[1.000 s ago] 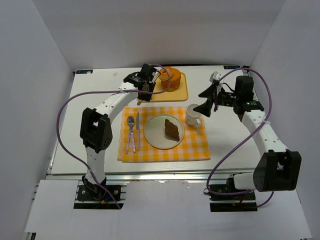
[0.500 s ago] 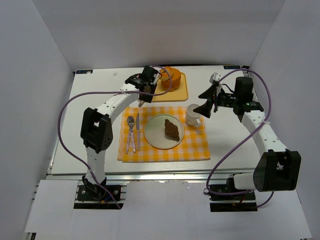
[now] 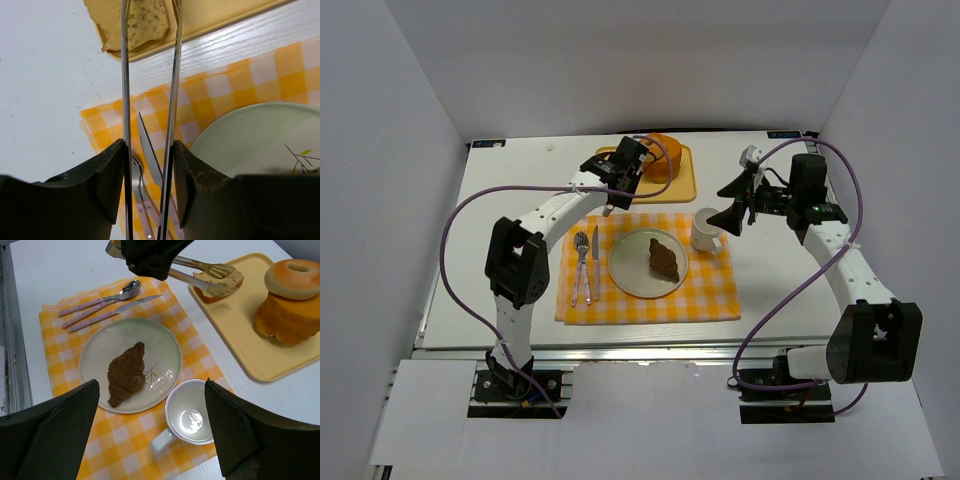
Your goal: Place the bread
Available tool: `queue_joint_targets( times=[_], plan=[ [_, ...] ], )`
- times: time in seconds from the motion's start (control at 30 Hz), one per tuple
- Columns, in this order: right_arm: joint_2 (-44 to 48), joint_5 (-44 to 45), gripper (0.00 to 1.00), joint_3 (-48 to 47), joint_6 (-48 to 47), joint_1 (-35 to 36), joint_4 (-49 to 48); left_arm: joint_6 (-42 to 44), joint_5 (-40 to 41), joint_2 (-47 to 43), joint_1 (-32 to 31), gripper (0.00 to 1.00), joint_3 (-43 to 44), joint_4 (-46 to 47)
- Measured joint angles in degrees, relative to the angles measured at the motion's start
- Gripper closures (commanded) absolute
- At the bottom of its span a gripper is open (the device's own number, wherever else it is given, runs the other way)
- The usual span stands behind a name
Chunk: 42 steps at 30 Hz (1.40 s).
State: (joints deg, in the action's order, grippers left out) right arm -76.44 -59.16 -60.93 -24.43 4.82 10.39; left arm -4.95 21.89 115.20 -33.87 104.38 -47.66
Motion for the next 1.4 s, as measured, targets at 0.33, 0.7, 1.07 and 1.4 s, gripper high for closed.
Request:
queue_joint_targets(
  times=[0.33,0.7,1.07,1.4],
  plan=[
    [0.0,-0.26,0.11,0.76,0.02,-0.17,-0.28,-0.07,2.29,0.0,-0.28,0.49,-0.79,-0.48],
    [0.02,-0.57,0.11,0.76,0.02,-0.31,-0.26,-1.03,1.6,0.02,-1.53,0.49,-0.87,-0.37],
    [0.02,-0.63,0.11,0.76,0.04,-0.33,-0.28,-0.92,3.34,0.55,-2.14,0.5,-3.93,-1.4],
    [0.02,-0.68,0.11,0.79,0.04,-0.35,-0.28,-0.13,5.75,1.77,-2.97,0.74,-3.89,-2.69]
  ],
)
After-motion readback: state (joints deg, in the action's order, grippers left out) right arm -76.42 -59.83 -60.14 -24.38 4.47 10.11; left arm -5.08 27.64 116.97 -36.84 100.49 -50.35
